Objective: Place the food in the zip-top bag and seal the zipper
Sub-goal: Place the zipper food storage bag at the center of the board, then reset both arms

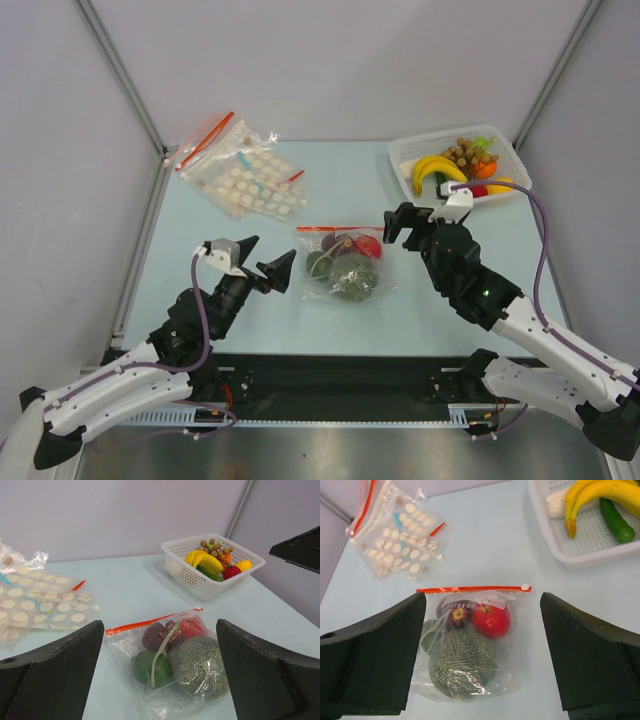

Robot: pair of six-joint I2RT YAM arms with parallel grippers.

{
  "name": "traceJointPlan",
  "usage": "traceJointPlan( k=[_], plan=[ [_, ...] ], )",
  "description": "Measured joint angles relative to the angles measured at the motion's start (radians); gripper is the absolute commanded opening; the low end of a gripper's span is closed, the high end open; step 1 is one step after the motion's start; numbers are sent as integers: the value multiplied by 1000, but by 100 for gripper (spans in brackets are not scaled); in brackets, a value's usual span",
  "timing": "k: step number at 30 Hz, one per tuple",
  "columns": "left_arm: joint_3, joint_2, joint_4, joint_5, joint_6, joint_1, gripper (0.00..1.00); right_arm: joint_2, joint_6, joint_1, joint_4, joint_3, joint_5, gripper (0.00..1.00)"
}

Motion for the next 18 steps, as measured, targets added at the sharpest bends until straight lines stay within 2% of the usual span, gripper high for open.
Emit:
traceJointPlan(
  k=[3, 7, 11, 18],
  plan=[
    [-14, 0, 4, -21, -53, 1, 100, -8, 64, 0, 2, -6, 67, 100],
    [-56, 23, 23, -28, -117, 9, 100, -36, 108, -1, 2, -16, 46, 100],
    [-56, 84, 13, -43, -144, 15, 100, -62, 84, -1, 10, -18, -24, 100],
    [-55, 100, -17, -73, -164, 17, 100, -94, 58, -1, 68, -74, -25, 100]
  ],
)
